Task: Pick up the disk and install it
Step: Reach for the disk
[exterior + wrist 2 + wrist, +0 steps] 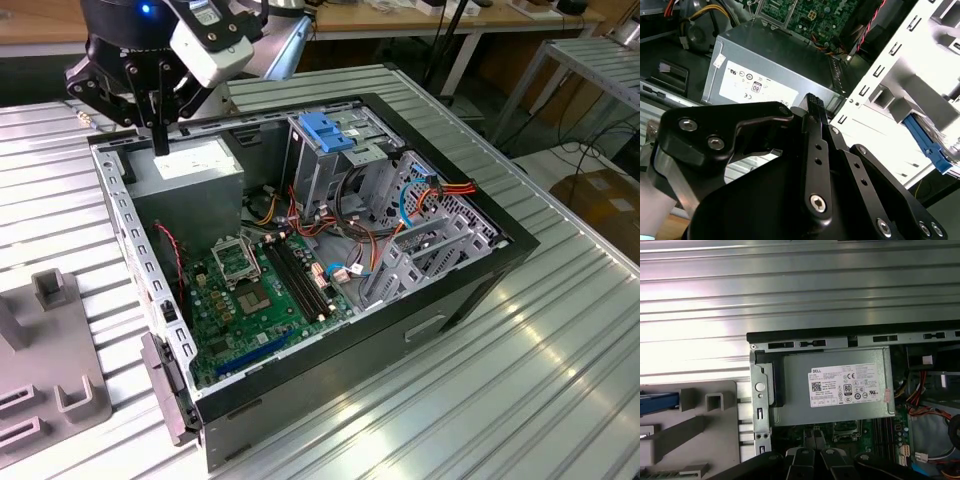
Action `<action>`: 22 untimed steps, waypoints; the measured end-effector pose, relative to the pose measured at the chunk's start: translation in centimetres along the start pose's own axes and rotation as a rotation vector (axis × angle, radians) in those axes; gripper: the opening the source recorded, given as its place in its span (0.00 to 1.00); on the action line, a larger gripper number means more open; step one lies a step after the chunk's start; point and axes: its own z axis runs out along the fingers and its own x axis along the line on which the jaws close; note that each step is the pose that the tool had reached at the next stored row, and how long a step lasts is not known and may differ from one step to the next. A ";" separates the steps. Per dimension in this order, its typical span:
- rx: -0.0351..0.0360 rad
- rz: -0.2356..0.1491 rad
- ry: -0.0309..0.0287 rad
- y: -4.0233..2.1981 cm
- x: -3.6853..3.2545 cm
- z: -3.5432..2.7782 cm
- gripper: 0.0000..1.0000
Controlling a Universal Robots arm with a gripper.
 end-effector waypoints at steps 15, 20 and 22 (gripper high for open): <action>-0.0001 0.000 -0.0001 -0.12 1.61 -0.04 0.10; 0.0000 0.000 0.0000 -0.05 2.31 -0.06 0.10; 0.0000 0.000 0.0000 -0.05 2.53 -0.06 0.10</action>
